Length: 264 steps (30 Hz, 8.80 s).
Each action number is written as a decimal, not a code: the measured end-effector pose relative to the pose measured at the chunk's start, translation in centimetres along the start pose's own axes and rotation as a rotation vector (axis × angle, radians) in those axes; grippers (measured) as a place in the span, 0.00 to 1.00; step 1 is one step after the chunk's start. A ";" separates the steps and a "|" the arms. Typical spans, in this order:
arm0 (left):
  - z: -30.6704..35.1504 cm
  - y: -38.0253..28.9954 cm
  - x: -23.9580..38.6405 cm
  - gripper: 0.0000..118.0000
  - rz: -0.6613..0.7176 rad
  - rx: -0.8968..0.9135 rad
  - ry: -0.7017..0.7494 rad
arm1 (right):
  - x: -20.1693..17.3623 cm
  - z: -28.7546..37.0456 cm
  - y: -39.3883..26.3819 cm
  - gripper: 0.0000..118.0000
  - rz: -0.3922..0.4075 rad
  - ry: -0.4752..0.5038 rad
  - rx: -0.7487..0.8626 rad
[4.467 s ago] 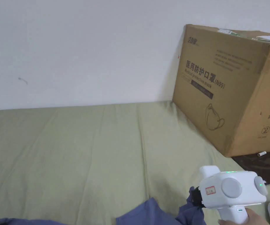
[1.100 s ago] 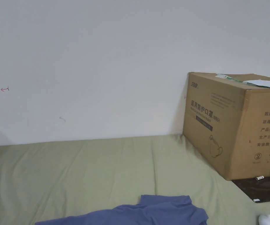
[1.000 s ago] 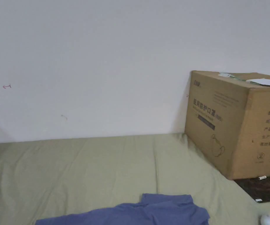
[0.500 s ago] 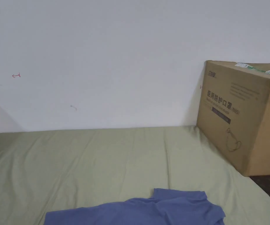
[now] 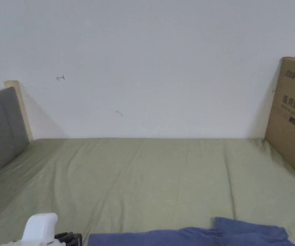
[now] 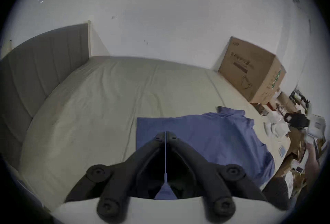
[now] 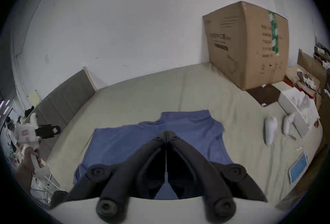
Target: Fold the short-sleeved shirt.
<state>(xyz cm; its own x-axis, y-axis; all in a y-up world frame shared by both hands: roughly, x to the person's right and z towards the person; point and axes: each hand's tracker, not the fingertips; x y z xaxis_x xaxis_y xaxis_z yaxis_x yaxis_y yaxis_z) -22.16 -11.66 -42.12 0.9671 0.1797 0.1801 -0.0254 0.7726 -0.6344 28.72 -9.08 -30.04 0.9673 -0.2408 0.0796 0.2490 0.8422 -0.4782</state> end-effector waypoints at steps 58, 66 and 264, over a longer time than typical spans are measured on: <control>4.1 11.7 0.7 0.01 -0.150 0.121 0.013 | 7.8 -3.6 19.3 0.02 0.104 -0.063 -0.148; 11.4 17.2 2.3 0.01 -0.195 0.253 0.013 | 4.4 2.9 25.3 0.02 0.124 -0.063 -0.021; -1.2 -8.7 -4.1 0.15 0.115 -0.247 0.143 | 4.1 -1.2 -5.0 0.00 -0.067 0.046 -0.189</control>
<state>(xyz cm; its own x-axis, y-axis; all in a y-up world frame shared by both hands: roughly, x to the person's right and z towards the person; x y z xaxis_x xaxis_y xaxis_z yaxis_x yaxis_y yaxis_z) -25.62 -19.87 -38.20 0.9877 0.1564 0.0001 -0.0914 0.5780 -0.8109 31.36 -14.91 -28.39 0.9445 -0.3189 0.0785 0.2951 0.7192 -0.6290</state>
